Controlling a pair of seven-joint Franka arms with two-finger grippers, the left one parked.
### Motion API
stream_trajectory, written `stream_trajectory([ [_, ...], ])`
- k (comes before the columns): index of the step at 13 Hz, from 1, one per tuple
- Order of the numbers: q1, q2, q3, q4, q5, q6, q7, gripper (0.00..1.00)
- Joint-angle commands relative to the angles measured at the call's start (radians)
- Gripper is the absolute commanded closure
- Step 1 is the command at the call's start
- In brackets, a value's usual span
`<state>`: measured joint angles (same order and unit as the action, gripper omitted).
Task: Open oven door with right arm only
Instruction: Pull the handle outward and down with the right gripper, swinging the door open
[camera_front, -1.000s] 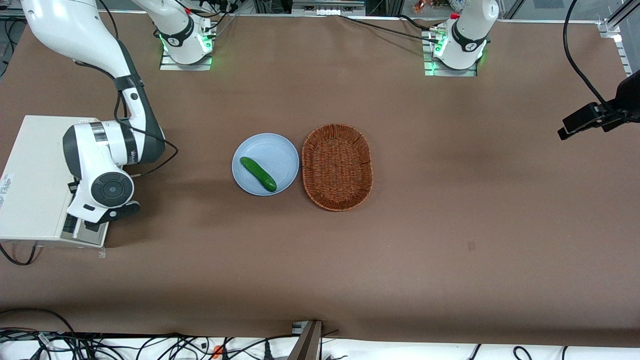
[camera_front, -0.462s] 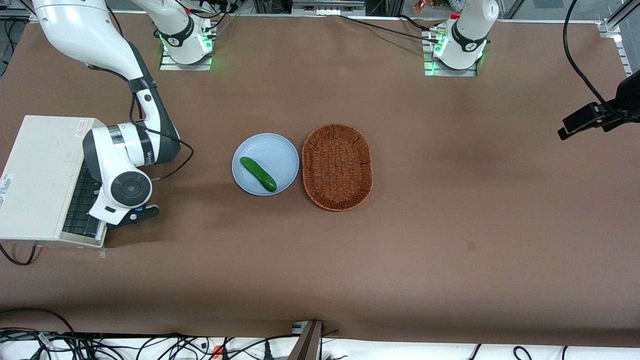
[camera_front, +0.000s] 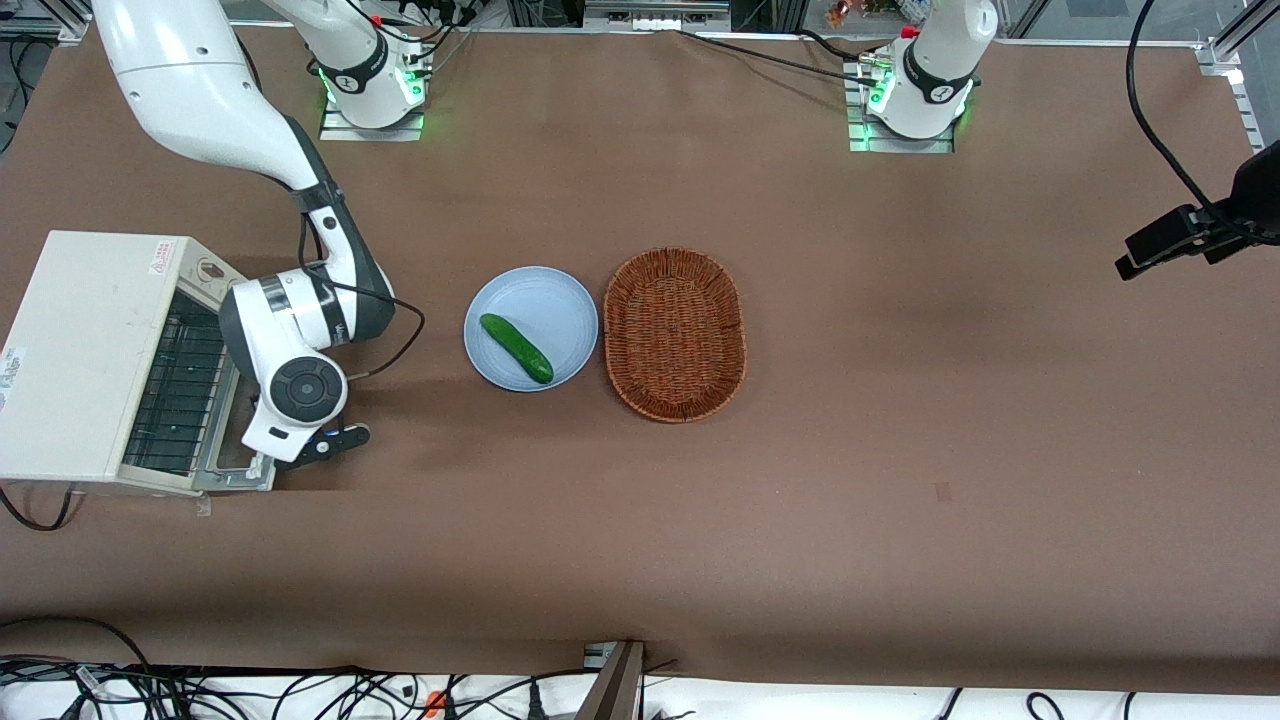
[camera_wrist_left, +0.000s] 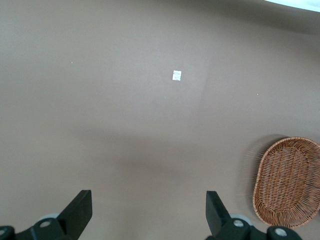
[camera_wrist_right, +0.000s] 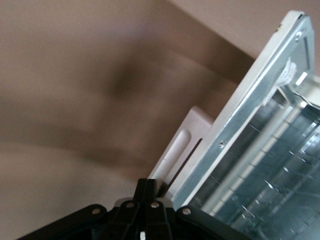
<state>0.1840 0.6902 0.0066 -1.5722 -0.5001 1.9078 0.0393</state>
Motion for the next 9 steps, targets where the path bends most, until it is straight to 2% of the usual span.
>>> stream_trajectory([
  [1,-0.070,0.054,-0.056,0.029,-0.106,0.076,-0.036,1.00],
  [4,-0.080,0.060,-0.057,0.029,-0.037,0.089,-0.038,1.00],
  [6,-0.087,0.063,-0.057,0.029,-0.028,0.092,-0.035,1.00],
  [9,-0.090,0.065,-0.057,0.027,0.024,0.099,-0.032,1.00],
])
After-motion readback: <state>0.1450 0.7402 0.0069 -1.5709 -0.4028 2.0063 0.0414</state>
